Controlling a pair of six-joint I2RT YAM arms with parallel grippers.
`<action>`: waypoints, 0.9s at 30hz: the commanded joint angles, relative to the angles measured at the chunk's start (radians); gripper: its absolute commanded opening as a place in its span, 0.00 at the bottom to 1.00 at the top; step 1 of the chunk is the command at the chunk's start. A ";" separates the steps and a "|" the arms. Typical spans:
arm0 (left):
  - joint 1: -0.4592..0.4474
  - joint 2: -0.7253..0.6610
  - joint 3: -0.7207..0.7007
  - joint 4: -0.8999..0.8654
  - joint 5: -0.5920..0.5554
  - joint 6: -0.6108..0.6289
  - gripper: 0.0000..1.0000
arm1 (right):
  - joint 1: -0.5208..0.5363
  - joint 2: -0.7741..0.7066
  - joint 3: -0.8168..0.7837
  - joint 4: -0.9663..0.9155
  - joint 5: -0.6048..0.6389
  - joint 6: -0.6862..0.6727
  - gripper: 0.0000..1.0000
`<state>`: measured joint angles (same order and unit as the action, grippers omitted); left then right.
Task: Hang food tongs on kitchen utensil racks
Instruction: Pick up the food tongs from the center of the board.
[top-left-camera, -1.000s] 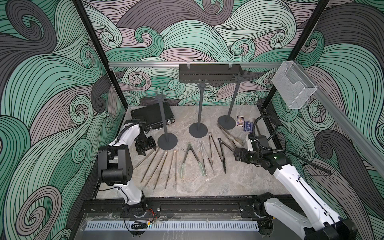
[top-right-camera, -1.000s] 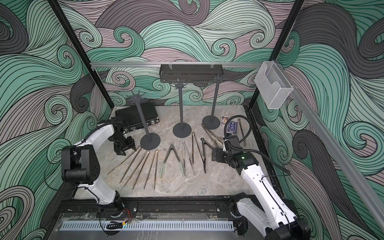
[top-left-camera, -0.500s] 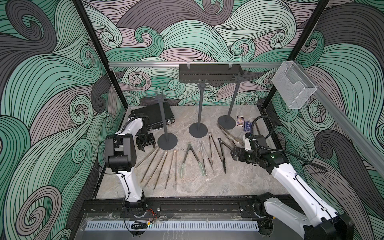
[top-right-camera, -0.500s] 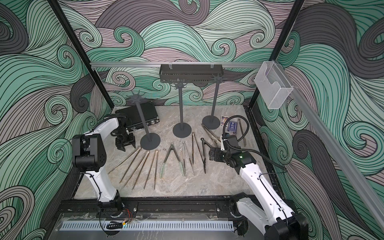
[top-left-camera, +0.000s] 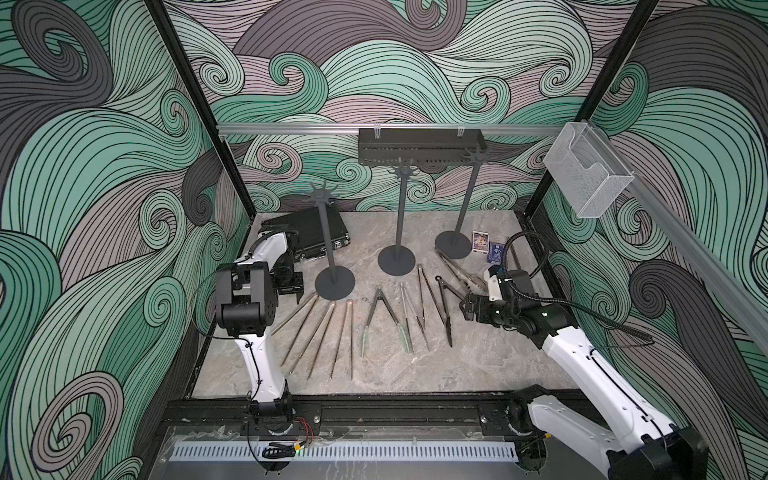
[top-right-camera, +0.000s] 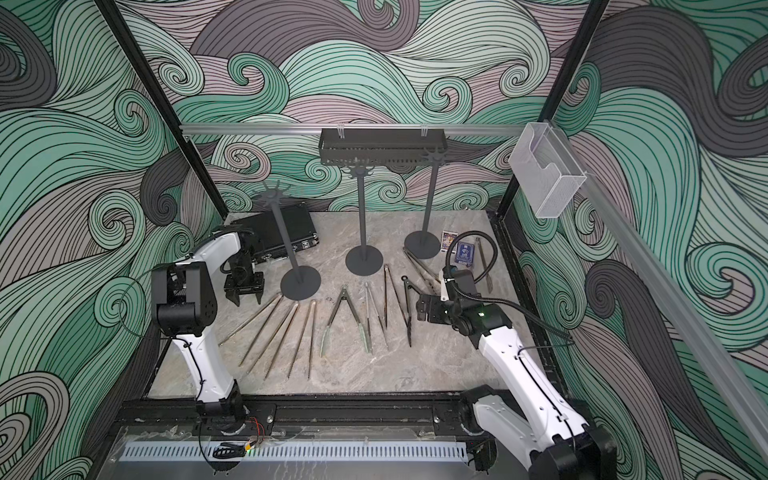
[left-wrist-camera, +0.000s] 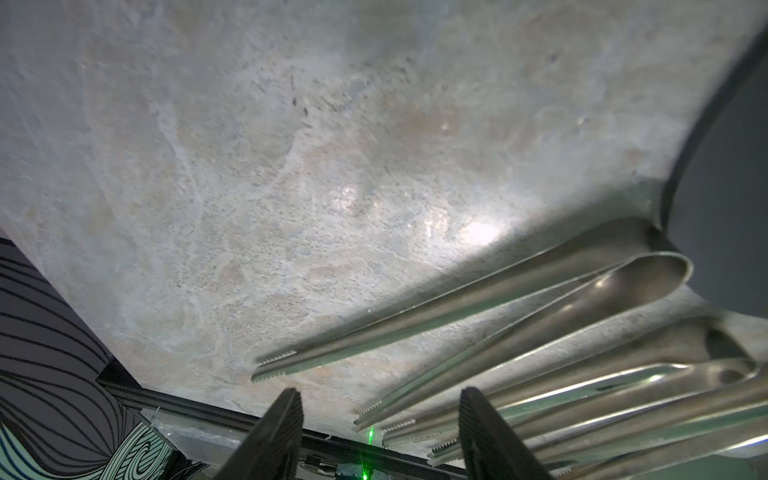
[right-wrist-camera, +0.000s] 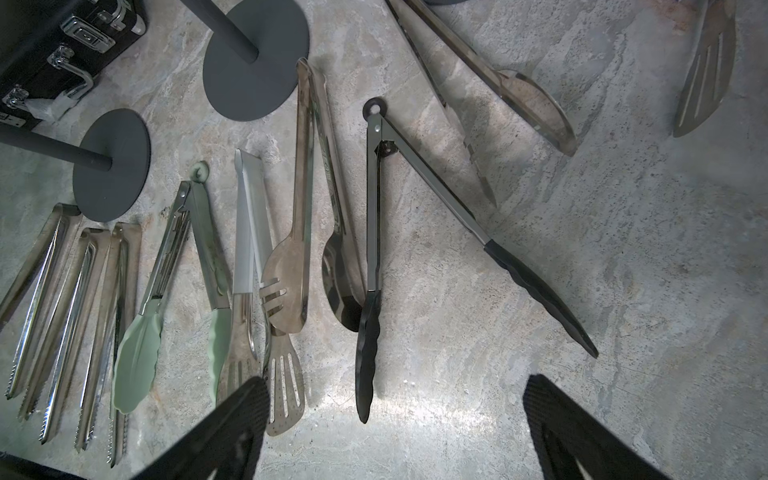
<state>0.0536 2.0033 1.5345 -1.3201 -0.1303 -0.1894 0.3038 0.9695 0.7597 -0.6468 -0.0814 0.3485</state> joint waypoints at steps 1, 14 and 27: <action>-0.019 0.049 0.001 -0.053 -0.029 0.016 0.60 | 0.005 -0.014 -0.010 0.000 -0.007 -0.009 0.97; -0.050 0.141 -0.011 -0.017 -0.071 0.028 0.52 | 0.004 0.004 -0.012 0.007 -0.002 -0.010 0.97; -0.063 0.218 -0.008 0.024 -0.052 0.062 0.38 | 0.004 0.012 -0.008 0.010 0.000 -0.013 0.97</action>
<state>-0.0017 2.1696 1.5295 -1.3388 -0.1867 -0.1352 0.3042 0.9806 0.7586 -0.6460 -0.0811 0.3481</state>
